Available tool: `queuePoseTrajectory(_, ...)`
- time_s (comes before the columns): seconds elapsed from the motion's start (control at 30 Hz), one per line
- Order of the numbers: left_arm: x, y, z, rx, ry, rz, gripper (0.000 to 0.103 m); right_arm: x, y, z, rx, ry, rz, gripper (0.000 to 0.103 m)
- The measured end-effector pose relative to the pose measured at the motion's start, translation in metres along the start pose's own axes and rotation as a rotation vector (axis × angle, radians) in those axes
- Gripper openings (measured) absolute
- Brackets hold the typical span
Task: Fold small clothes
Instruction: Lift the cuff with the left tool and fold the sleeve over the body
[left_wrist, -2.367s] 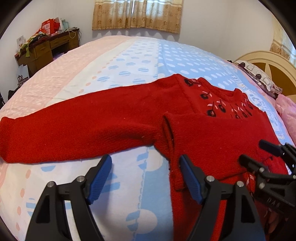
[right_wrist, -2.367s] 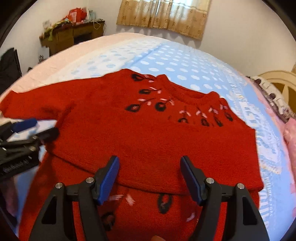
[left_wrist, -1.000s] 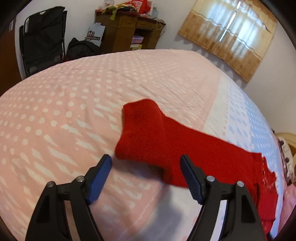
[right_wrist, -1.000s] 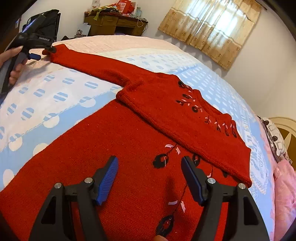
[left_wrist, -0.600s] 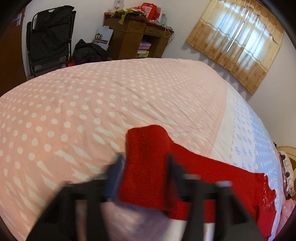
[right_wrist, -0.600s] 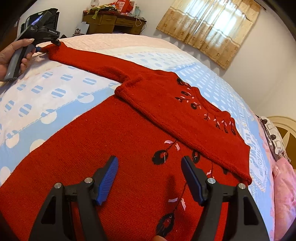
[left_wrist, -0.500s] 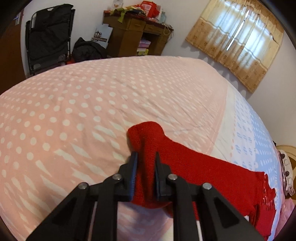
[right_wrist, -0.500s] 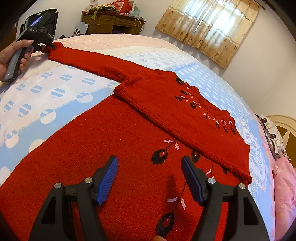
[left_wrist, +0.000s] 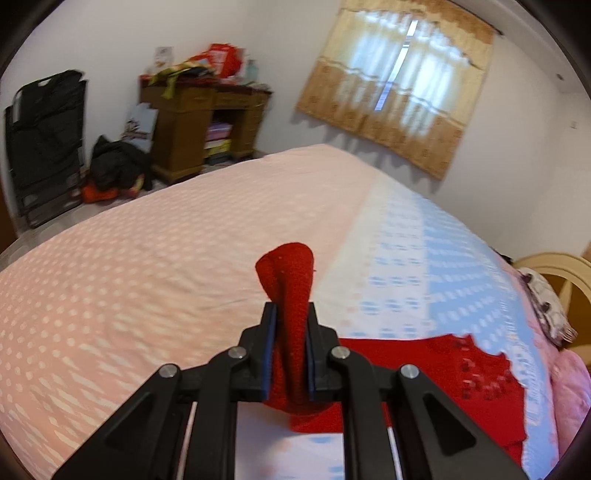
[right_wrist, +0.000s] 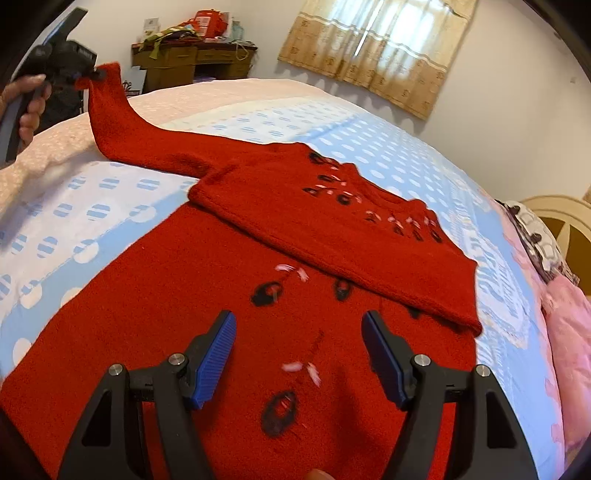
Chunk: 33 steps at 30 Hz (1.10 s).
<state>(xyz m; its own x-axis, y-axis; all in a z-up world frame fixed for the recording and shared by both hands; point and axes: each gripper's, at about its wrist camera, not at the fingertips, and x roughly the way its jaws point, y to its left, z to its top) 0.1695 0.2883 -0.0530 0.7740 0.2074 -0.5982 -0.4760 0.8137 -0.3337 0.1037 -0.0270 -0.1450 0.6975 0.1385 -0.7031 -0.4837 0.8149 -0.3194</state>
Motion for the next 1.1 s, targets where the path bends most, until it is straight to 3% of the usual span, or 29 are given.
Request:
queuePoseTrajectory(0.3, -0.027, -0.081, 0.007, 0.089, -0.008, -0.161, 0.014, -0.019, -0.025, -0.020, 0.046, -0.005, -0.033, 0.071)
queuePoseTrajectory(0.57, -0.038, -0.140, 0.013, 0.182, -0.044, -0.210, 0.014, -0.028, -0.030, -0.045, 0.072, -0.002, -0.019, 0.071)
queuePoseTrajectory(0.8, -0.048, -0.182, 0.006, 0.224, -0.030, -0.286, 0.014, -0.025, -0.037, -0.058, 0.120, 0.010, -0.002, 0.071)
queuePoseTrajectory(1.1, -0.042, -0.251, -0.010, 0.252, 0.061, -0.360, 0.014, -0.023, -0.036, -0.063, 0.119, 0.011, 0.000, 0.071)
